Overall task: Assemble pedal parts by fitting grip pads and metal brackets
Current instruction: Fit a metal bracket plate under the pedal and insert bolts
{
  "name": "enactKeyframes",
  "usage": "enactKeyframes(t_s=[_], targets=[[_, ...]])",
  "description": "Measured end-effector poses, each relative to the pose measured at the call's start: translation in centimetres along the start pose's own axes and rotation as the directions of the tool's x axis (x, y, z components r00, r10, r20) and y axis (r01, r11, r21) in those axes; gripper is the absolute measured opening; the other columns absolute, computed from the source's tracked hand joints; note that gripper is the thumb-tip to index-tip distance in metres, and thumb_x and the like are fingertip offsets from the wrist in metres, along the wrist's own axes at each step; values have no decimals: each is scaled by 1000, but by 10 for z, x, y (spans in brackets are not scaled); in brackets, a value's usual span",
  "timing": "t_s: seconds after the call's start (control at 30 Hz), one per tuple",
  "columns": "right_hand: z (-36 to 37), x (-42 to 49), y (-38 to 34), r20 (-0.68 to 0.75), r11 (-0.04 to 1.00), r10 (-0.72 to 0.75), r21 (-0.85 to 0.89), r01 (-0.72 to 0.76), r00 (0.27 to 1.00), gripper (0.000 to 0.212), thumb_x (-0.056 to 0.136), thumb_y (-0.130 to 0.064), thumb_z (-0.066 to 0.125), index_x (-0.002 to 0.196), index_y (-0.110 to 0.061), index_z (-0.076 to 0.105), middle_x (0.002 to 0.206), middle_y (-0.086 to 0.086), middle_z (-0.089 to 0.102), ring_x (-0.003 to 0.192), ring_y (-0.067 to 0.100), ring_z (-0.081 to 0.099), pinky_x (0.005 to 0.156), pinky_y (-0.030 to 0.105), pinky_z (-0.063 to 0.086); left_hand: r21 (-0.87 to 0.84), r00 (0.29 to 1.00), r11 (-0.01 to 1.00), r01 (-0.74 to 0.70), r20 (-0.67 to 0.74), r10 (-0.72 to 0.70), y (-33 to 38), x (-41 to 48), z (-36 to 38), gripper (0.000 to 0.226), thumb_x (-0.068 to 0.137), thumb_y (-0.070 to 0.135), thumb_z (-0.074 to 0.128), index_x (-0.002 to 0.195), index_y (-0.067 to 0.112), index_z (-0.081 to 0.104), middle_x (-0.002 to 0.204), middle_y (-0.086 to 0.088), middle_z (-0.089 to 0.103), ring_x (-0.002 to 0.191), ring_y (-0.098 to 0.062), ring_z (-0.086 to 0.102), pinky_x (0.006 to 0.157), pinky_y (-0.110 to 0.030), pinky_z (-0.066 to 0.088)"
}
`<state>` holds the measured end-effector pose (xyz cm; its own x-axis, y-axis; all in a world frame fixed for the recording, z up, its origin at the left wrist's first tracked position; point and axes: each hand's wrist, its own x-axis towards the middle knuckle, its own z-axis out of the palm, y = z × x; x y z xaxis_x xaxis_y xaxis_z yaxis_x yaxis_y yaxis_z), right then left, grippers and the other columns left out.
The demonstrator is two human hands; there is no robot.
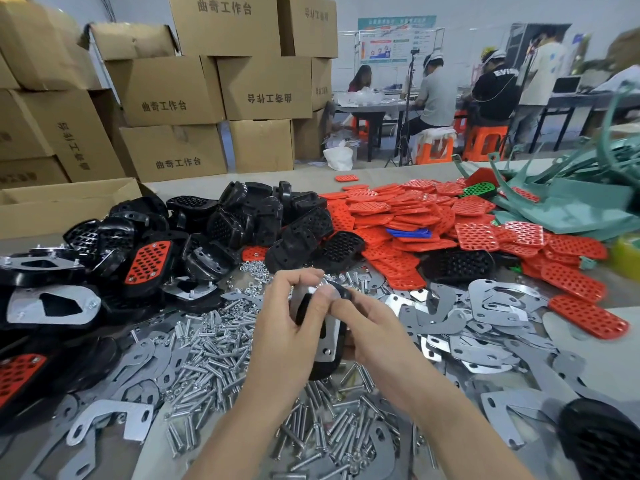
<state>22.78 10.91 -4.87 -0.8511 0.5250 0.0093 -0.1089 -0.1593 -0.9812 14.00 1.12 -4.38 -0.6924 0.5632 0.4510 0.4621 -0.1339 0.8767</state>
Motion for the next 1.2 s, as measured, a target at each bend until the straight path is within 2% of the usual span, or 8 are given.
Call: enactKeyframes(t_s=[0.13,0.27,0.43,0.53,0.63,0.83,1.03,1.2], targets=[[-1,1,1,-2,1000,7,4,-7,1000,19,105,-25,57,108,-16,73,100,17,75,85,27,72,84,48,61,95,999,995,-38,9,37,-4,0,-2,23,104,30,45,108,42,64,117,18,66,115,-8,61,96,-33,48],[-1,1,2,4,1000,-4,11,4,1000,21,102,-28,60,108,-13,73,104,20,76,86,29,74,88,54,61,-19,1000,1000,7,-7,-7,0,-1,0,17,98,44,51,114,47,55,119,20,65,110,-1,63,86,-14,48],[-1,2,3,9,1000,15,16,-15,1000,21,105,-26,58,111,-14,73,106,20,76,88,29,73,88,54,60,61,999,998,20,-31,-18,-5,2,-1,14,102,30,59,101,43,66,112,16,68,109,-6,63,93,-35,51],[-1,1,2,8,1000,14,28,-14,1000,19,105,-24,58,108,-12,72,101,17,74,86,29,72,87,53,60,107,998,993,-58,6,57,-3,-1,-1,25,105,24,48,113,41,64,118,18,66,118,-8,60,97,-28,46],[-1,0,1,13,1000,6,28,-6,1000,21,105,-23,56,113,-11,72,110,22,75,89,30,73,90,55,61,-33,1000,999,4,-9,-4,0,-1,1,14,102,35,56,114,43,57,117,19,67,108,-2,64,86,-16,49],[-1,0,1,14,999,10,35,-11,1000,20,106,-23,57,112,-12,72,103,17,77,86,28,74,88,54,61,43,1000,999,19,-24,-18,-4,3,-2,20,102,23,58,99,41,68,111,17,69,111,-4,62,95,-32,49],[-1,0,2,26,999,-11,32,11,1000,22,105,-26,57,112,-13,72,111,24,74,90,31,74,90,56,61,-44,1000,999,14,-22,-15,3,-1,0,12,96,42,56,107,48,55,114,19,68,104,-2,65,84,-17,50],[-2,0,2,40,999,0,46,-2,999,18,105,-26,58,107,-19,75,104,16,77,88,32,75,88,55,62,30,999,999,28,-19,-27,-2,2,-2,21,102,24,58,98,43,65,111,17,68,110,-3,62,95,-30,49]])
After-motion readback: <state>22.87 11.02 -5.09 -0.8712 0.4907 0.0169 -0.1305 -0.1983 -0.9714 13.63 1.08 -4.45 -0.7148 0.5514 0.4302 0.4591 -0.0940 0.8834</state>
